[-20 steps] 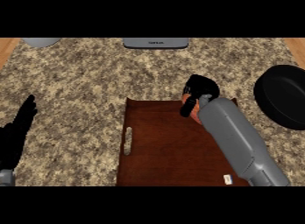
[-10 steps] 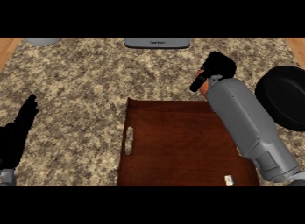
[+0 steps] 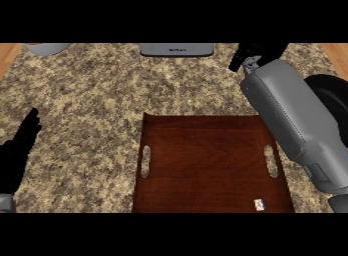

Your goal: Pick the sweet potato from the tray and place it in the pot

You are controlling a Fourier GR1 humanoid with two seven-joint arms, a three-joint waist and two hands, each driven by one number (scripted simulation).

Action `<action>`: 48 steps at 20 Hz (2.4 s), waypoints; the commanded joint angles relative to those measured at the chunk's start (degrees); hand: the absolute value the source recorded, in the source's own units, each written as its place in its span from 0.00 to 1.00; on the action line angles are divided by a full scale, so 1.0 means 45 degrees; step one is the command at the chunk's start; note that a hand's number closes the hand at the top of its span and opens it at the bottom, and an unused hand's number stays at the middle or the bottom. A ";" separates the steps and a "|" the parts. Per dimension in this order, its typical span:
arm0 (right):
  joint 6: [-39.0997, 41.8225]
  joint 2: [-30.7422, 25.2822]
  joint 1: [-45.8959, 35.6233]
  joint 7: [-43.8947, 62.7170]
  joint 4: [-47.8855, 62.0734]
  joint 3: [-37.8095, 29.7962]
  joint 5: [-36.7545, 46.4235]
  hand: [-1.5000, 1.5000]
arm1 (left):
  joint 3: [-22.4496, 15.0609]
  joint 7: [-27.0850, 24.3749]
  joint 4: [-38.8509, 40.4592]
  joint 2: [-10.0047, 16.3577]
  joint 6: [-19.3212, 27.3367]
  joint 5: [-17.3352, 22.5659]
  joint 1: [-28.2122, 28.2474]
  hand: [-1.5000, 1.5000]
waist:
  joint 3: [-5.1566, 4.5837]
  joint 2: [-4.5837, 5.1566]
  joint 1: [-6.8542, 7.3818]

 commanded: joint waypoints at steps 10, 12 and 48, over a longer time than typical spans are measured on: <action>-0.1543 -0.2052 0.0876 0.0182 -0.3144 -0.2345 0.0944 1.00 | -0.0060 0.0283 -0.0107 -0.0179 0.0054 -0.0418 -0.0277 0.50 | 0.0018 0.0058 -0.0068; -0.1629 -0.2490 0.1329 -0.0285 -0.3395 -0.2743 0.0945 1.00 | 0.0476 -0.0350 0.0262 -0.0120 -0.0218 0.0076 -0.0215 0.50 | 0.0012 0.0071 -0.0040; -0.6071 -0.6018 0.0416 -1.1551 0.7958 -0.9232 -0.3200 0.00 | 0.0321 0.0167 0.0023 -0.0455 -0.0880 -0.0418 -0.0837 0.50 | 0.0072 0.0422 0.0811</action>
